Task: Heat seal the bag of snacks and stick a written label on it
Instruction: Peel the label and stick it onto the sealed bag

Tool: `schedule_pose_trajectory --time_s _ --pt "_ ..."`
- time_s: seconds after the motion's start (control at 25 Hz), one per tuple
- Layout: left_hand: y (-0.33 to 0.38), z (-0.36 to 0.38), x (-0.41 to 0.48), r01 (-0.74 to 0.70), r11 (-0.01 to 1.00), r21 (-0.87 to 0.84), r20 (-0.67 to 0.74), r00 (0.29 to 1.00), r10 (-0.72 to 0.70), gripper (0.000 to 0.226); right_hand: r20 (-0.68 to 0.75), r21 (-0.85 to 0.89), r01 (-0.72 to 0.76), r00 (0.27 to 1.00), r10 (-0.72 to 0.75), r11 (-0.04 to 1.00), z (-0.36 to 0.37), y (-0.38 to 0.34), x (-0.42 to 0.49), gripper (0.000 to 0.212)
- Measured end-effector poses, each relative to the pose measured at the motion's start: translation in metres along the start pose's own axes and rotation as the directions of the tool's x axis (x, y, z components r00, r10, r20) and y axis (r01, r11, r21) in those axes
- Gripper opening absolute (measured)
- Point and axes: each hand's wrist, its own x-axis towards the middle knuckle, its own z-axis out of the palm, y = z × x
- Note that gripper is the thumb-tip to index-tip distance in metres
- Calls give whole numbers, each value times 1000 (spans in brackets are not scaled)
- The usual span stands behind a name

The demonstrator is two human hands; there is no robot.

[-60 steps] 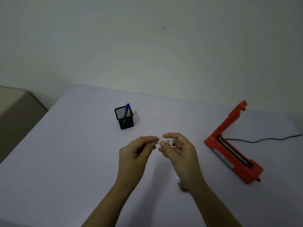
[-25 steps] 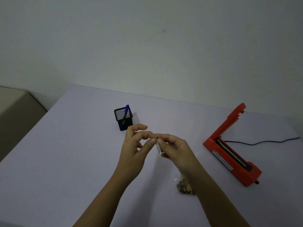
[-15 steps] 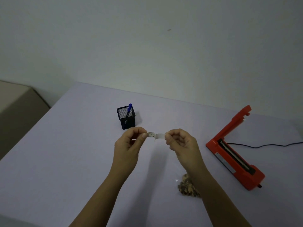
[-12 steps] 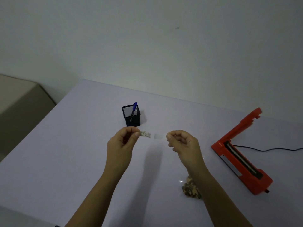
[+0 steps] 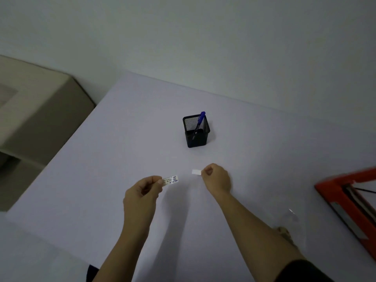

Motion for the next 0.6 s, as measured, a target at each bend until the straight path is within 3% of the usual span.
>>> schedule_pose_trajectory --time_s 0.2,0.28,0.4,0.6 --pt "2 24 12 -18 998 62 50 999 14 12 -20 11 3 1000 -3 1000 -7 9 0 30" --pt "4 49 10 -42 995 90 99 994 33 10 -11 200 -14 1000 16 980 -29 10 -8 26" --pt "5 100 -2 -91 984 152 226 972 55 8 109 479 -80 994 31 874 -77 24 -29 30" --pt "-9 185 -42 -186 959 215 395 914 89 10 135 631 -107 991 27 769 -167 86 -54 13"
